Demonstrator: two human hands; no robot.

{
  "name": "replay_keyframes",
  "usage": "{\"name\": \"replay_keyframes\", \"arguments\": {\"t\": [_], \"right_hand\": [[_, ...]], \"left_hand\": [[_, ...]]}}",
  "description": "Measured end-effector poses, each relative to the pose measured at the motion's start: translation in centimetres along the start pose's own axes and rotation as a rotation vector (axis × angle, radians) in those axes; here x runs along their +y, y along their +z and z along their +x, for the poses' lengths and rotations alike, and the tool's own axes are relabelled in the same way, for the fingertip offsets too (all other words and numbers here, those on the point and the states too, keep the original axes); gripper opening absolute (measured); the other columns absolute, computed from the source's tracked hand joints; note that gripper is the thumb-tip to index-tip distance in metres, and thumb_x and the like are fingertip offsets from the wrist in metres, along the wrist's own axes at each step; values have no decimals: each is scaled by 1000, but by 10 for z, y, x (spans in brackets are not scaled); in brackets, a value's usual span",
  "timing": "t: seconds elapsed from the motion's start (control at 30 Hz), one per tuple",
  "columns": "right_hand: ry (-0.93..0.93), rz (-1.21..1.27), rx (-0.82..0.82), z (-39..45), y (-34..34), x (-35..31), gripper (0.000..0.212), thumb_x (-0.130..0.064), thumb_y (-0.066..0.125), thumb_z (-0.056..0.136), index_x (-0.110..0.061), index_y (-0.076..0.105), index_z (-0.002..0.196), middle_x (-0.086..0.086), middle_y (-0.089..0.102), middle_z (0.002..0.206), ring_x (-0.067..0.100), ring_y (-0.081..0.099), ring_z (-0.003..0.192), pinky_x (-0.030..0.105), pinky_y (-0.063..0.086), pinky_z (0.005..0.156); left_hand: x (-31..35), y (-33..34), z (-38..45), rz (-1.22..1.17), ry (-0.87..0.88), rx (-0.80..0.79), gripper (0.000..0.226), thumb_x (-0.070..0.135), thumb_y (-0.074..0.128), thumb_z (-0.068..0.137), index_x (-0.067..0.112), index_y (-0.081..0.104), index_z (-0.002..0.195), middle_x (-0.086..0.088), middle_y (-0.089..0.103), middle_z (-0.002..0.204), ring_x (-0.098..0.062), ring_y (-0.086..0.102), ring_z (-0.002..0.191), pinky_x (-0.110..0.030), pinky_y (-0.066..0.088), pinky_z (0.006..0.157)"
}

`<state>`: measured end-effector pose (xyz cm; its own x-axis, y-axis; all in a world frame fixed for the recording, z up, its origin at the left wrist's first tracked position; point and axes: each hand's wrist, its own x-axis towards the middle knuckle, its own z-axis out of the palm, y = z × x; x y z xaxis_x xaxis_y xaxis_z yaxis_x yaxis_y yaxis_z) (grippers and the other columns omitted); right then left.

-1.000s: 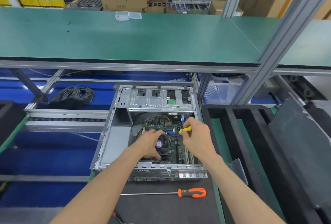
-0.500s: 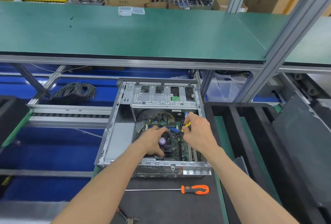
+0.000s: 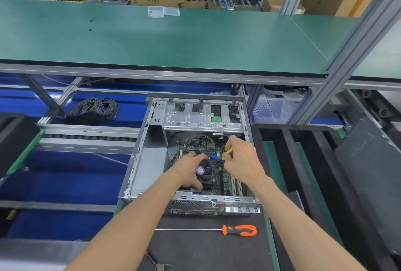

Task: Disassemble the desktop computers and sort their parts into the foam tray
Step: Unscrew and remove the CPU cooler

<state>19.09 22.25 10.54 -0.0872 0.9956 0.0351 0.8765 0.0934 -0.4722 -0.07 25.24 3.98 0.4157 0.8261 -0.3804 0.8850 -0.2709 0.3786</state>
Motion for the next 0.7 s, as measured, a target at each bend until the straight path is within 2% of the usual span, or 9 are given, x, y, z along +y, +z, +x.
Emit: {"name": "replay_keyframes", "arguments": {"t": [0.07,0.23,0.4,0.53,0.6,0.7], "right_hand": [[-16,-16,-9,1,0,-1,17,-13,64,91,-17,47,90,-5,50,74,19,52,73,29,33,57],[-119,-180,-79,10,-3,-10,20,-24,58,97,-16,41,94,2,50,81,29,58,80,35,38,63],[-79,-290,-131,17,-3,-19,30,-39,54,101,-13,40,93,7,43,82,30,48,79,36,40,64],[-113,-251,-227,22,-12,-21,18,-22,58,97,-13,45,88,7,50,83,33,53,88,36,38,66],[-181,-270,-283,23,-18,-24,13,-9,61,91,-14,50,86,7,58,88,31,55,90,37,42,67],[-283,-286,-366,25,-24,-26,23,2,62,83,-19,54,87,3,56,100,27,57,93,35,43,71]], "left_hand": [[0,0,0,3,1,-1,100,36,89,58,30,37,144,-7,48,128,-34,55,112,-43,52,91],[0,0,-1,0,5,4,100,35,89,58,29,37,144,-7,48,125,-33,55,111,-41,52,89],[0,0,0,-7,13,11,98,36,88,57,30,38,142,-4,47,120,-31,55,107,-38,52,85],[-1,1,0,0,18,15,98,36,88,57,30,38,141,-4,47,118,-31,55,105,-37,51,83],[0,0,0,1,18,12,98,37,88,57,29,38,142,-4,47,120,-32,55,105,-38,52,84],[0,0,0,2,18,10,101,36,88,57,29,37,144,-5,47,122,-32,56,106,-40,53,87]]}}
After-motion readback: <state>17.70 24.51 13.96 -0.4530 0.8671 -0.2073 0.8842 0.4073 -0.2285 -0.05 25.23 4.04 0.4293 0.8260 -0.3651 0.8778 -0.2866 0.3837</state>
